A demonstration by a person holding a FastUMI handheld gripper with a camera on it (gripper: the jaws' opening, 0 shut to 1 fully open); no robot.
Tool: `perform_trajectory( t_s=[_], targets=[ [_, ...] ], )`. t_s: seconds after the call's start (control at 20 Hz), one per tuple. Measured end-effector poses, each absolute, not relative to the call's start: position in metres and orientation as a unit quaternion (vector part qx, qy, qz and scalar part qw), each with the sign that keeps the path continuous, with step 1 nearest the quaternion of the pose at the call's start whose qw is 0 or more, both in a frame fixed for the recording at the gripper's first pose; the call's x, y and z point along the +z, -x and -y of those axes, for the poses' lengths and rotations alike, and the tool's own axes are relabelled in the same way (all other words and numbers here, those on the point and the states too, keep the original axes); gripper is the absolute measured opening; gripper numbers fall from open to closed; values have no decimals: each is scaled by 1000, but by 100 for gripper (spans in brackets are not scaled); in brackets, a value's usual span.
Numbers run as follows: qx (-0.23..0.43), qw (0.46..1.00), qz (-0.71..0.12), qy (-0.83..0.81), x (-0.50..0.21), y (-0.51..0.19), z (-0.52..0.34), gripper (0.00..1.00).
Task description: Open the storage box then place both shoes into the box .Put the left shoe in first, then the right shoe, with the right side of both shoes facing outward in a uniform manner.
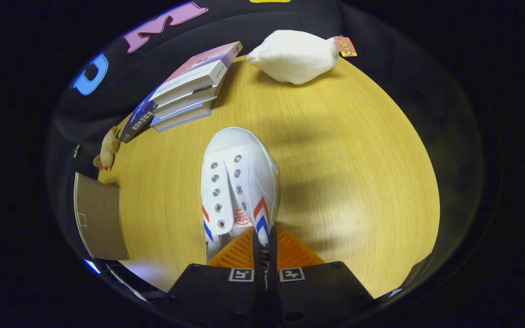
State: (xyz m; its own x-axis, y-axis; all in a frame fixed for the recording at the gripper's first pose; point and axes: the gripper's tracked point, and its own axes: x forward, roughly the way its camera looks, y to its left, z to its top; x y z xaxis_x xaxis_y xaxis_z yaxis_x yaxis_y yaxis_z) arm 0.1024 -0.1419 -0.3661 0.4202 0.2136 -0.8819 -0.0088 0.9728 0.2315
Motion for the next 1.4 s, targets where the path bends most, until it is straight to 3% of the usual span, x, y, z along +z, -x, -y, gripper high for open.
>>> perform_trajectory(
  t_s=[0.25,0.65,0.95,1.4],
  targets=[
    [55,839,-521,-147,-336,-94,124,5],
    [78,860,-469,-183,-218,-71,52,5],
    [125,853,-455,-223,-155,-40,-57,5],
    [210,817,-482,-238,-136,13,-228,5]
  ],
)
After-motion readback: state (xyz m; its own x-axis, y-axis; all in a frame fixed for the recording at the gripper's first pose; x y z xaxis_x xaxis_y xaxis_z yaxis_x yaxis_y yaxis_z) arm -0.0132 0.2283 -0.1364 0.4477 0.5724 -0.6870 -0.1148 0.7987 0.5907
